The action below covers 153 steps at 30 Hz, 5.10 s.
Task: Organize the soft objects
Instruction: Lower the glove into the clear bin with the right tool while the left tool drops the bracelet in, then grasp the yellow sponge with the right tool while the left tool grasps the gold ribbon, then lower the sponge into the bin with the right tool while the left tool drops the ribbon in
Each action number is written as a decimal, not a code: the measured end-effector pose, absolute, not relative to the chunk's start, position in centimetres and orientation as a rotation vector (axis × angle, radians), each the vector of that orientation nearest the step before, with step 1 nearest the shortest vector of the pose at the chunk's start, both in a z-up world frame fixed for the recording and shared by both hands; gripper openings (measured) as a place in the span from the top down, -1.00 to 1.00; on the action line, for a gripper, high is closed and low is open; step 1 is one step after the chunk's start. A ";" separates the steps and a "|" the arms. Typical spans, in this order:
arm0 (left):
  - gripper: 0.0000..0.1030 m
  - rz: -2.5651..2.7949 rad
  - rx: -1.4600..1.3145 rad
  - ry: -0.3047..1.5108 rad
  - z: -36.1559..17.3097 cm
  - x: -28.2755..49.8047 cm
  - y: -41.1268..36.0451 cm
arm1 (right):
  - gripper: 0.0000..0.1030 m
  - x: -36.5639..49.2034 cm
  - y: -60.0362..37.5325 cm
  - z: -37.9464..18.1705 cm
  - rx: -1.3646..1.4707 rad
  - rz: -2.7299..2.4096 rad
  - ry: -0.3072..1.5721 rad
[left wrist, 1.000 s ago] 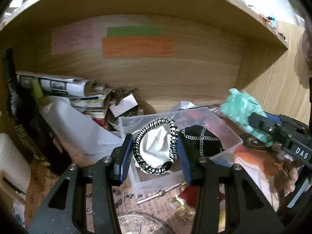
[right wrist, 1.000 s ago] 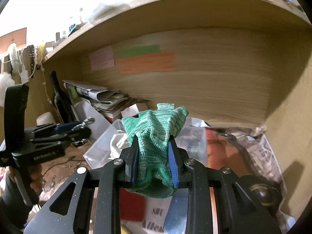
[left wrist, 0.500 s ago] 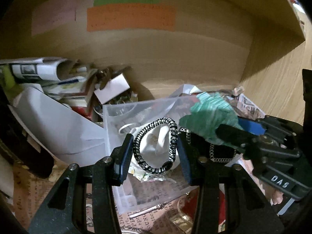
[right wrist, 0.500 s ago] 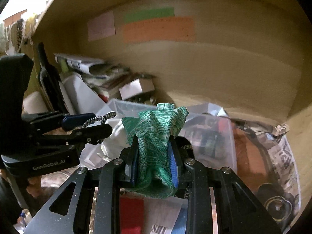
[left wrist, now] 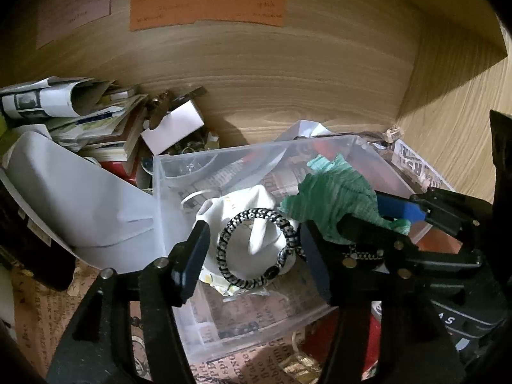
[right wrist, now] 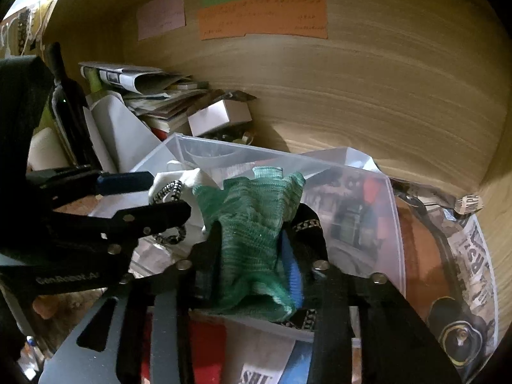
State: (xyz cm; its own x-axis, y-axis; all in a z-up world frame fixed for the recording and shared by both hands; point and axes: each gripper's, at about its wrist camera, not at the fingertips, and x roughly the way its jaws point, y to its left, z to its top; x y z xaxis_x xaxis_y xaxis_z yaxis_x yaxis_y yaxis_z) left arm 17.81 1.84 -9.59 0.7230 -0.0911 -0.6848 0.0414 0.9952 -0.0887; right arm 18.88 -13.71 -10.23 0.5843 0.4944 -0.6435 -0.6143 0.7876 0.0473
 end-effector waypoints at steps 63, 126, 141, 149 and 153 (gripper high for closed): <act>-0.86 -0.182 -0.037 0.962 -15.5 10.6 -2.8 | 0.34 7.2 -22.0 -14.3 -0.038 0.688 0.799; 0.61 -0.177 0.007 0.695 -8.7 16.6 -1.3 | 0.34 18.1 -20.1 -9.0 0.040 0.510 0.607; -0.19 -0.118 0.044 0.738 -10.7 17.5 -0.9 | 0.15 18.8 -18.7 -10.4 -0.051 0.490 0.654; -0.34 -0.092 0.020 0.678 -8.8 15.5 0.4 | -0.34 17.6 -19.4 -8.8 -0.038 0.473 0.600; -0.35 -0.076 0.013 0.608 -6.8 13.7 0.9 | -0.34 16.3 -20.1 -6.9 -0.019 0.484 0.549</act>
